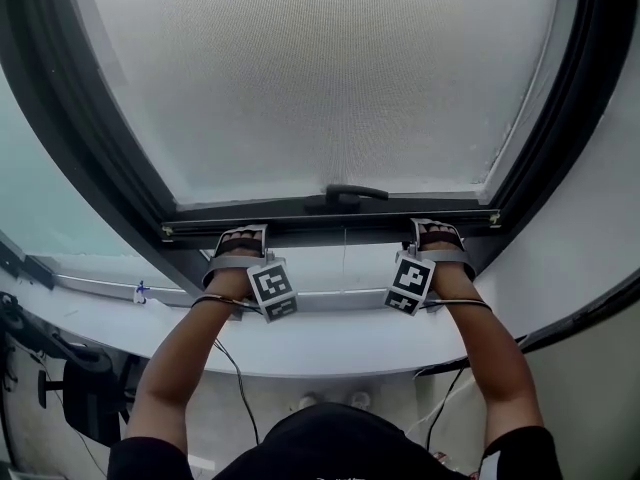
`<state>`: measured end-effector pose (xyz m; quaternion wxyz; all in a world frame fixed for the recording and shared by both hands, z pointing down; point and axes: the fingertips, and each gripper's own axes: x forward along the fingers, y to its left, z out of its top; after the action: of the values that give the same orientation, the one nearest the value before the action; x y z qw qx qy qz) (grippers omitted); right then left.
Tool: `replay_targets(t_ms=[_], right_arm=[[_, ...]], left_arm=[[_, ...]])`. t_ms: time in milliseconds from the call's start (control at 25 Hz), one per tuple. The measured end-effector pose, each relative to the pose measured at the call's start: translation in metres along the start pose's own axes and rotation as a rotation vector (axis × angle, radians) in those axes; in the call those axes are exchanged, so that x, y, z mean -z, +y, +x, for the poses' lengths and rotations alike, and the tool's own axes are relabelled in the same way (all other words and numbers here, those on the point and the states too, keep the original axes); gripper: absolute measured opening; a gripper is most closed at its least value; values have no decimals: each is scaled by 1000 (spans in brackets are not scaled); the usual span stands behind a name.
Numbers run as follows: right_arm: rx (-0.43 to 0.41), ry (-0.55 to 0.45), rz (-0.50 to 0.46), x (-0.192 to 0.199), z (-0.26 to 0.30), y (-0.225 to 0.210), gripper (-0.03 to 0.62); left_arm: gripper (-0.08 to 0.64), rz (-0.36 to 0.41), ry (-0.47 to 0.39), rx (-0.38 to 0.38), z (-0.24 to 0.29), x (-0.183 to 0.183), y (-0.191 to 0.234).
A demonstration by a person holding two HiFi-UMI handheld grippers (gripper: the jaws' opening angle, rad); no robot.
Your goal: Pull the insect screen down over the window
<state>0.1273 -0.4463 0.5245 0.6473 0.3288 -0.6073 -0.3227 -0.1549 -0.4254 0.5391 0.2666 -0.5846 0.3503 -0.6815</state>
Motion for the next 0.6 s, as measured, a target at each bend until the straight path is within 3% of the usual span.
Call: replay_targets(t_ms=[160,400,600], right_arm=[[55,-56,61,-9,3,-1,213],[66,-41,65,-9,10,-4,209],[92,-49,75,-8,9,-11,151]], left_arm=[[268,-36,-42,-34,0,-5,-1],[245,-61,-67,-77,6,-9,2],[245,-84,-73,-80,6,-10,3]])
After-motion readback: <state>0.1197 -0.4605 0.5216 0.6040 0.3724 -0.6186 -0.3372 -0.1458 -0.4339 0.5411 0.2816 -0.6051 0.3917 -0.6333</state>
